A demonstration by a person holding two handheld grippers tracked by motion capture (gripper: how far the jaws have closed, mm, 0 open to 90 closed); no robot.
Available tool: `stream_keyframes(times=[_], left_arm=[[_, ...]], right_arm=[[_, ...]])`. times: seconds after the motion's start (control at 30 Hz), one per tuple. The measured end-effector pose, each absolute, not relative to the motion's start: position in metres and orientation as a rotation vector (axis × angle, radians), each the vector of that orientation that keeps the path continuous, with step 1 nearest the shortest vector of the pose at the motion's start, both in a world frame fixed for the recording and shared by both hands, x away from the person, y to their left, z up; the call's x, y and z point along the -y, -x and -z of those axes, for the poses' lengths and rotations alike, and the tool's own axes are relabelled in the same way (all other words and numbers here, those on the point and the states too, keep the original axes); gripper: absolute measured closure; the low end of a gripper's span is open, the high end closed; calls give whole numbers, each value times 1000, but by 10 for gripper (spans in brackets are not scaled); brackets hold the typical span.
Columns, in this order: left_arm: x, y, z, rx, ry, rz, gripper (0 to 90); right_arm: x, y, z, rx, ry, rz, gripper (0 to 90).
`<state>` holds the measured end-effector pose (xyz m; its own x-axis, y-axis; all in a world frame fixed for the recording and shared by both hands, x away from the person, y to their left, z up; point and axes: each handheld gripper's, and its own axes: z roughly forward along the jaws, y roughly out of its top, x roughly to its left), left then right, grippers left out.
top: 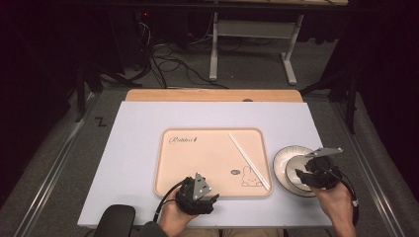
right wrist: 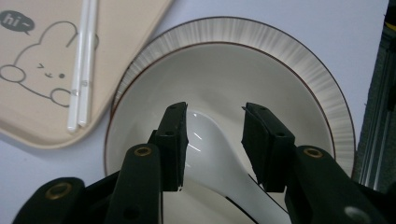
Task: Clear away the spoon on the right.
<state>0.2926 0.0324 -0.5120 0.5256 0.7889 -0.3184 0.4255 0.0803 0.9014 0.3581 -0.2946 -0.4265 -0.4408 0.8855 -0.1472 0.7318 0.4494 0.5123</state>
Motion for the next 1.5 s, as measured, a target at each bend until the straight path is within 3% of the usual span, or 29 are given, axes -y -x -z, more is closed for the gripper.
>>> stream_keyframes(times=[0.53,1.5], left_arm=[[-33,-295,511,-1075,-1539,-367,318],[-30,-297,510,-1054,-1536,-358,325]], right_arm=[[306,-362,438,-2380,-1449,-428,593],[314,-351,430,-2420,-1459,-436,624]])
